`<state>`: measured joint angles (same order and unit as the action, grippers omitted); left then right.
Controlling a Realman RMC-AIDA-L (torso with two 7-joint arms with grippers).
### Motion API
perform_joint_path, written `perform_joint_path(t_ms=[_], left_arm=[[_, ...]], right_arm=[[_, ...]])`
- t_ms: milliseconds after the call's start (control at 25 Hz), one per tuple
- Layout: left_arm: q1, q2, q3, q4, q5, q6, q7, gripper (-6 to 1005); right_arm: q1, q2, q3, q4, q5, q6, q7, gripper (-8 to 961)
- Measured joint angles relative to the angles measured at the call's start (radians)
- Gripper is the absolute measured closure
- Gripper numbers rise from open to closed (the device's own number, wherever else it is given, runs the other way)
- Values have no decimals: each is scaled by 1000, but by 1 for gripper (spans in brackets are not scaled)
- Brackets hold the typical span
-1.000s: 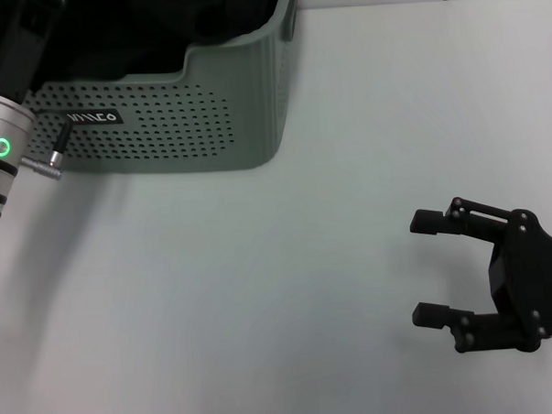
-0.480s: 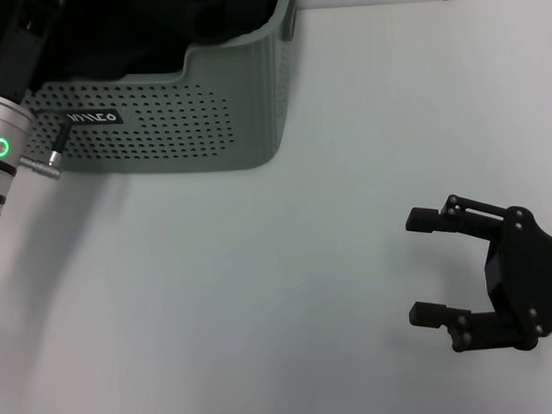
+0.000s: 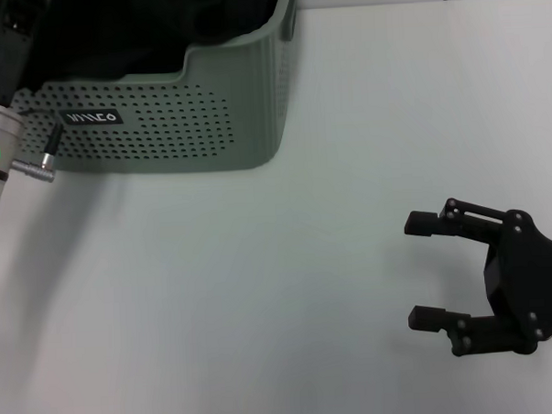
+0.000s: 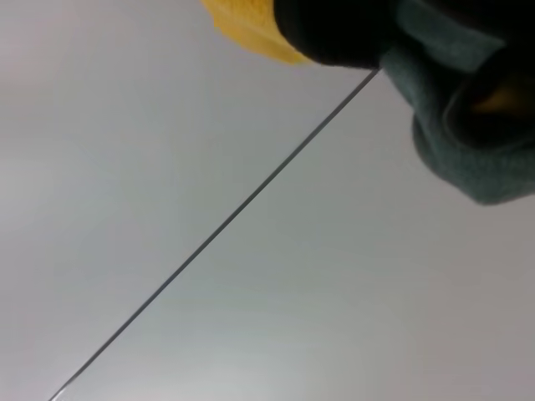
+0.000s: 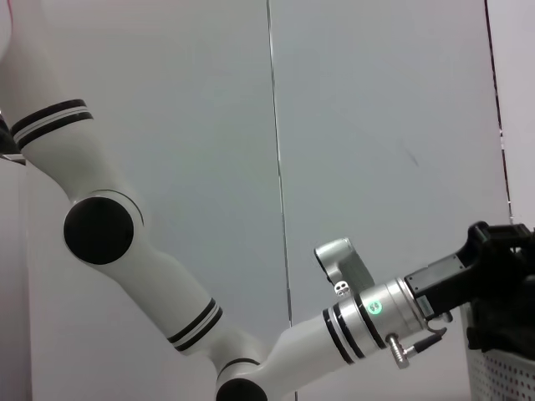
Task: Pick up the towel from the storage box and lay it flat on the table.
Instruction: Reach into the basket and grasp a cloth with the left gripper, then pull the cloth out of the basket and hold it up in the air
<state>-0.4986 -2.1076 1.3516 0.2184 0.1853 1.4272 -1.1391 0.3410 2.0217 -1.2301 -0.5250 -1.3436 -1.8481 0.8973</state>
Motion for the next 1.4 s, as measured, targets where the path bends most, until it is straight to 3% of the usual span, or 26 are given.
perform_joint_path(t_ms=[200, 360, 520, 680, 880, 1120, 1400], left_arm=[[0, 2, 0, -1, 0, 29, 3, 989], [0, 5, 4, -2, 5, 82, 7, 988], [1, 10, 5, -2, 34, 204, 8, 988], [6, 22, 7, 31, 126, 422, 9, 987], [54, 22, 7, 137, 181, 603, -9, 988], [167, 18, 121, 379, 199, 610, -3, 987], [205, 35, 228, 540, 223, 613, -4, 988]], right_arm=[[0, 1, 0, 19, 0, -3, -13, 104], [0, 1, 3, 19, 1, -4, -15, 104], [-1, 2, 3, 19, 12, -4, -15, 104], [-1, 2, 7, 20, 14, -3, -16, 104], [2, 3, 7, 24, 22, 3, -25, 104], [11, 2, 8, 56, 43, 1, -46, 105], [13, 2, 8, 59, 50, 3, -52, 105]])
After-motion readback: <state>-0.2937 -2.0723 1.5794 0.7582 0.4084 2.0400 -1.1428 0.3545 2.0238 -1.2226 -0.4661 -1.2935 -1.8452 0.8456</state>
